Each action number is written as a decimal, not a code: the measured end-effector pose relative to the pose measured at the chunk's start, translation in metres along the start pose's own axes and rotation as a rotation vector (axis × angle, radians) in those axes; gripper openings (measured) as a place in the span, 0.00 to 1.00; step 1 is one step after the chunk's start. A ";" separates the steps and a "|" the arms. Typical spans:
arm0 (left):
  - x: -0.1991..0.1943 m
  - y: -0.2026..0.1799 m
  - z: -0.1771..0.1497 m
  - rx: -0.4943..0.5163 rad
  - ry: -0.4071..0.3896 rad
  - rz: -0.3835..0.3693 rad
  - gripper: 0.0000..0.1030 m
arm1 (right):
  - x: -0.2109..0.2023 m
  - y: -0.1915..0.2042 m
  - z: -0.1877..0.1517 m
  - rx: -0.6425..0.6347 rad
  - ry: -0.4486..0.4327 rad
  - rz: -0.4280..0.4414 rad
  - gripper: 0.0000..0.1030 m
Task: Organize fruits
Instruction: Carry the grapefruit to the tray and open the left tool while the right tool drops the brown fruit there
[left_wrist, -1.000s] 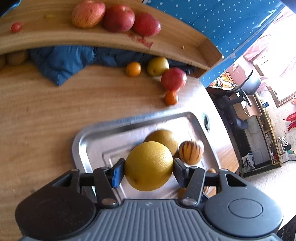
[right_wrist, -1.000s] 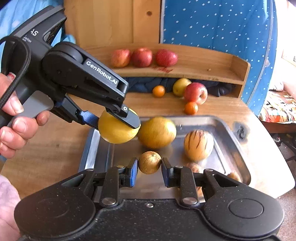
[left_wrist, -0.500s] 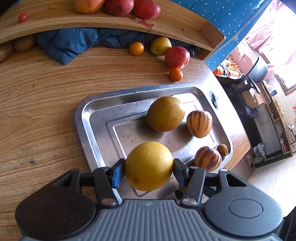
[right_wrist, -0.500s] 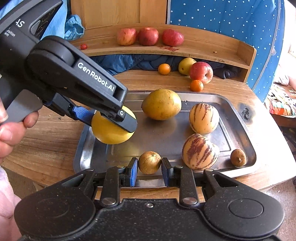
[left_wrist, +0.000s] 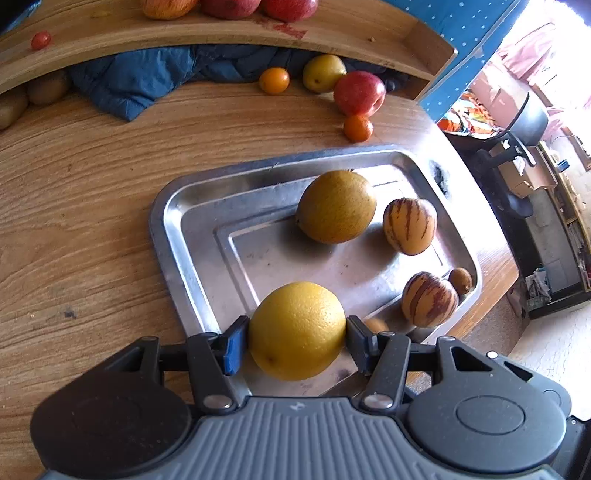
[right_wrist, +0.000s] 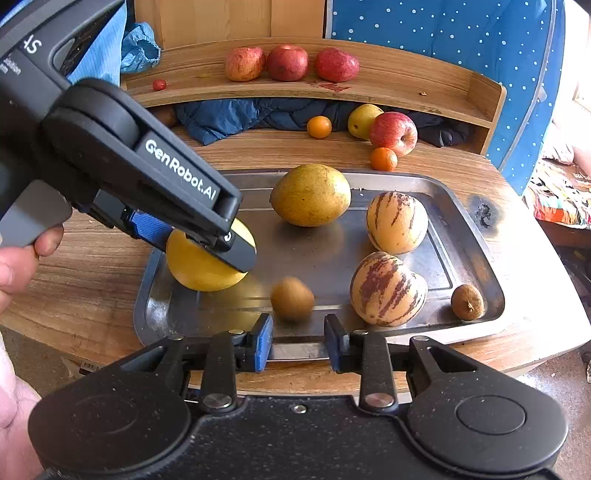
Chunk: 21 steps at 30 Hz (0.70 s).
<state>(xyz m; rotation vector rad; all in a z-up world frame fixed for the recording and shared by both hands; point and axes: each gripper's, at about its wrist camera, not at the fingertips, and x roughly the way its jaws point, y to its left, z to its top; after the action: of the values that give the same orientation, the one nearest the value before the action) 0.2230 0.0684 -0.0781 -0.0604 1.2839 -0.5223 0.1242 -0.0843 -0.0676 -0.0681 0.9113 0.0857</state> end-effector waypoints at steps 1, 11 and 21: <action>0.001 0.000 -0.001 -0.003 0.006 0.009 0.58 | -0.001 0.001 -0.001 0.000 -0.001 0.000 0.36; -0.010 -0.001 -0.014 -0.012 -0.014 0.023 0.68 | -0.015 0.006 -0.012 0.005 -0.023 0.027 0.70; -0.040 0.010 -0.042 0.004 -0.034 0.098 0.92 | -0.042 0.009 -0.040 0.103 -0.051 0.039 0.97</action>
<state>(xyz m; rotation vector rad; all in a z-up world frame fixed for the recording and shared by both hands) 0.1800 0.1040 -0.0582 -0.0030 1.2457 -0.4385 0.0659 -0.0811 -0.0589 0.0474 0.8646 0.0758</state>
